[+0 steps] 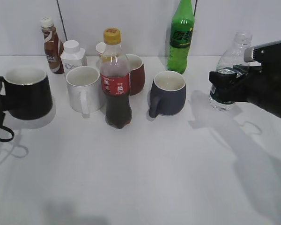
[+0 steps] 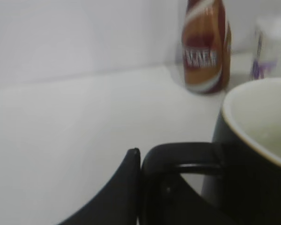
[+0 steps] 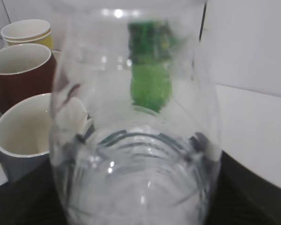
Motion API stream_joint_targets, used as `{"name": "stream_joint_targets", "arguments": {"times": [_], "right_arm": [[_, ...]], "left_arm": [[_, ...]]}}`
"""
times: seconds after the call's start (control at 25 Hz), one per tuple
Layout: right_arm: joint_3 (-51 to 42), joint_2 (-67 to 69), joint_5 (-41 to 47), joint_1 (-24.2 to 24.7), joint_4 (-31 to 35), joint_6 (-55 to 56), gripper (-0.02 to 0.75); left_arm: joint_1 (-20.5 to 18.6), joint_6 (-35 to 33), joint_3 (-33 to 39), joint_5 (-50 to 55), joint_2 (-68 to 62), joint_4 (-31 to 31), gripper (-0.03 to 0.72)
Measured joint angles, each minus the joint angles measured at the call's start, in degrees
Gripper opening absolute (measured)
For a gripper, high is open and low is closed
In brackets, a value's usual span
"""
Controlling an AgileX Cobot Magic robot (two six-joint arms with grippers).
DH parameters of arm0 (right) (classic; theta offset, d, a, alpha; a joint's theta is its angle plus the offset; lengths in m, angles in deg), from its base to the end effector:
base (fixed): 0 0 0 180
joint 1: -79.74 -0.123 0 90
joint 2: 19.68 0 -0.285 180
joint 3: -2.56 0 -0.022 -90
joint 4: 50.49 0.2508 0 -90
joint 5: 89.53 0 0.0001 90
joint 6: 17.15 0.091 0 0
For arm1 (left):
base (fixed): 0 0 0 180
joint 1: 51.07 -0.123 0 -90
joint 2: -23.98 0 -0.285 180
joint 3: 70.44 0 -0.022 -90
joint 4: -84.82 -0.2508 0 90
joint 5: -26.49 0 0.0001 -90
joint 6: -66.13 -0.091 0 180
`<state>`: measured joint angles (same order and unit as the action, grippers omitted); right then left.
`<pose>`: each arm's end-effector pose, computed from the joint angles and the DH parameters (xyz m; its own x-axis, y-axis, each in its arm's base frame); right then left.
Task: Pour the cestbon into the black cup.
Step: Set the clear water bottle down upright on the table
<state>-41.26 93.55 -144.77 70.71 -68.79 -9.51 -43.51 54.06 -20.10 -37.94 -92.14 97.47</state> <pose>0.3084 0.0728 0.1423 -0.2043 -0.0843 -0.9753 -0.4111 0.9116 0.0073 0.2924 -0.0207 0.1207 -0.2216 0.1420 -0.9647 -0.0372 0.9874 0.1539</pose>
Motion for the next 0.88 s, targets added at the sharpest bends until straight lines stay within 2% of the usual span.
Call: {"name": "stream_joint_targets", "arguments": {"times": [0.16, 0.4, 0.68, 0.88], "right_arm": [[0.0, 1.12, -1.97, 0.0, 0.12, -0.71, 0.505], [0.0, 4.04, -2.29, 0.0, 0.19, -0.97, 0.505], [0.0, 4.6, -2.69, 0.0, 0.13, -0.99, 0.505], [0.0, 8.39, -4.6, 0.0, 0.18, -0.99, 0.505]], "left_arm": [[0.0, 2.56, -3.33, -0.64, -7.71, -0.26, 0.043], [0.0, 4.21, -6.69, -2.75, -11.48, -1.19, 0.042], [0.0, 4.74, -5.26, -3.85, -11.59, -1.37, 0.046], [0.0, 5.0, -2.34, -4.33, -11.61, -0.79, 0.114]]}}
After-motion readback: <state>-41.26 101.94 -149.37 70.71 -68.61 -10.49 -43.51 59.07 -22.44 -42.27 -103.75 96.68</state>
